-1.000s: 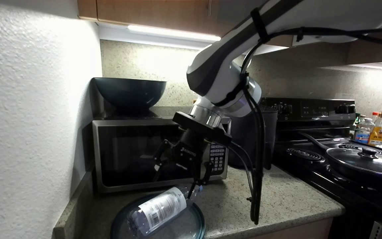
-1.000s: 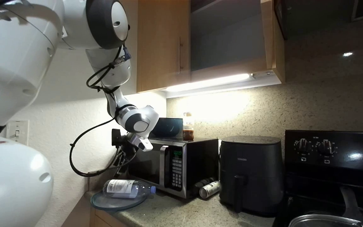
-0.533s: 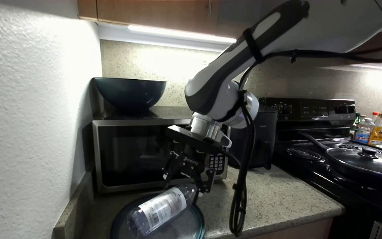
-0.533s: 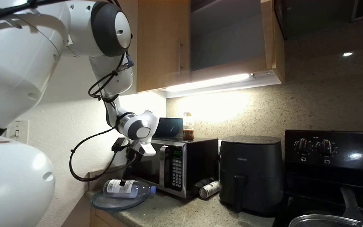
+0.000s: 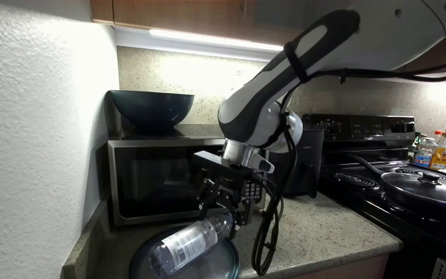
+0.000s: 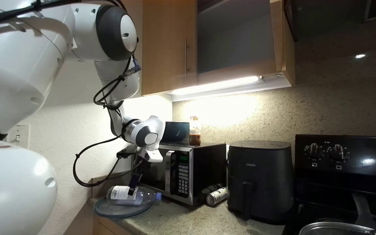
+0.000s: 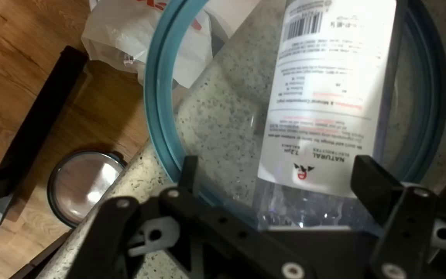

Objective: Put the bottle upright to the right

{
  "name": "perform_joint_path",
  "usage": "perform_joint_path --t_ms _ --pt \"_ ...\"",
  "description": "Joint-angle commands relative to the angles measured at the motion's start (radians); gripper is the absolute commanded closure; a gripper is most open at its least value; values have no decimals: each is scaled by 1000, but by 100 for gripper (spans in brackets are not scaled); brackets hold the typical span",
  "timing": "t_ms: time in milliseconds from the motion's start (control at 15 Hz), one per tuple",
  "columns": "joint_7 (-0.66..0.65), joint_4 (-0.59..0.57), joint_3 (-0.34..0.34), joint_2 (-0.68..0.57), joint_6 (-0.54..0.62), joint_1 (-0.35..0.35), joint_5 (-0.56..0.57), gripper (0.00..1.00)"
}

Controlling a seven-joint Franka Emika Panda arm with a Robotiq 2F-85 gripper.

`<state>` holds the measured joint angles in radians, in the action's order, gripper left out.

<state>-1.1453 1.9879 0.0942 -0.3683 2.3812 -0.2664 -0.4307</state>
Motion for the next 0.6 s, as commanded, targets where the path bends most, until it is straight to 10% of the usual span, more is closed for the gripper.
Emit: perform_joint_path --t_ms 0,533 --pt "-133 32 -23 22 78 -20 93 0" --pt "-114 -7 -5 -16 79 6 119 0"
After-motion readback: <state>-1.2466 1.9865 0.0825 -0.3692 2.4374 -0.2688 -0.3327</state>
